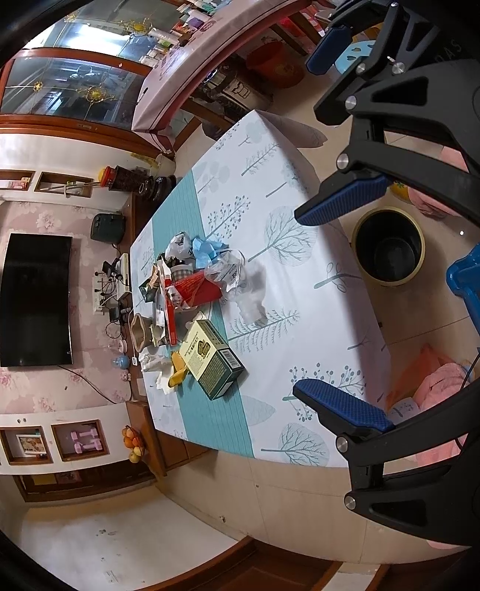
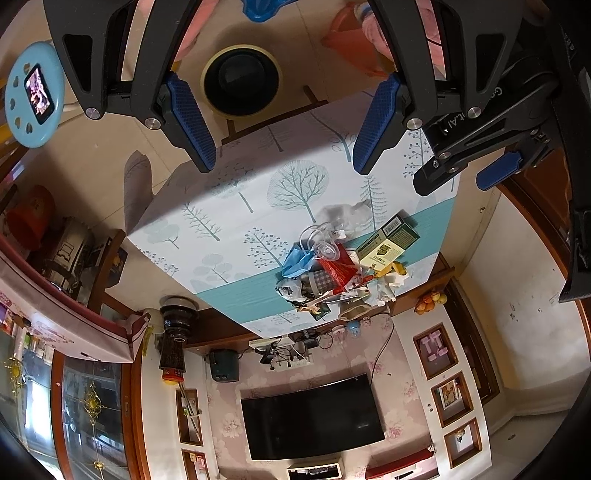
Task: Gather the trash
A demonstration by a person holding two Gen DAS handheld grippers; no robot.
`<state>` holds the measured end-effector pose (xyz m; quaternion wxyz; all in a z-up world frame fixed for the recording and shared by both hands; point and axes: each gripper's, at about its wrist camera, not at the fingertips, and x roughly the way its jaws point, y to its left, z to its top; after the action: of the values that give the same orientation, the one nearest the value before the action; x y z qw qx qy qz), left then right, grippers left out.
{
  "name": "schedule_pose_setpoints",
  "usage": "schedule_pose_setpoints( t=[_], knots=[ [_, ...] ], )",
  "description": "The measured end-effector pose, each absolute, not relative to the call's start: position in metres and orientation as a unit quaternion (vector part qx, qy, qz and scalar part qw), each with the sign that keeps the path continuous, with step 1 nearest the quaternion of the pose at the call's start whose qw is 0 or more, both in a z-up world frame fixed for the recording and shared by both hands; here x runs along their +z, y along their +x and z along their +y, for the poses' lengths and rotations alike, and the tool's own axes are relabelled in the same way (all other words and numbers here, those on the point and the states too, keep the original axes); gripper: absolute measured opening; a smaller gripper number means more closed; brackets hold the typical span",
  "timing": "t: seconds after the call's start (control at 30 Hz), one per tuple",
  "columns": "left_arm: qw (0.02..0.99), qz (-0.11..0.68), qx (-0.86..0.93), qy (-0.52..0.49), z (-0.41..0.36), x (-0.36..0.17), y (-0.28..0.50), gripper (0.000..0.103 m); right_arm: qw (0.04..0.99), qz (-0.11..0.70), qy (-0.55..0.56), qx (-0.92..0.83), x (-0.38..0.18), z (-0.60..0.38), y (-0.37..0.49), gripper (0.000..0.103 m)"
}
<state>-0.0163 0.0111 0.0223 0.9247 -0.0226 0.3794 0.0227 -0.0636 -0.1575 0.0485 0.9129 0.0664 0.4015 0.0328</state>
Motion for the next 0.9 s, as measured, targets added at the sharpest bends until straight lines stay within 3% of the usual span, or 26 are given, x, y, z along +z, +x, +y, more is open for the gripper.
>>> schedule_pose_setpoints(
  t=[0.9],
  knots=[
    [0.924,0.380,0.022,-0.022,0.0132,0.0218,-0.0171,0.083,0.913,0.400,0.070,0.036,0.0460,-0.1568,-0.0645,0.078]
  ],
)
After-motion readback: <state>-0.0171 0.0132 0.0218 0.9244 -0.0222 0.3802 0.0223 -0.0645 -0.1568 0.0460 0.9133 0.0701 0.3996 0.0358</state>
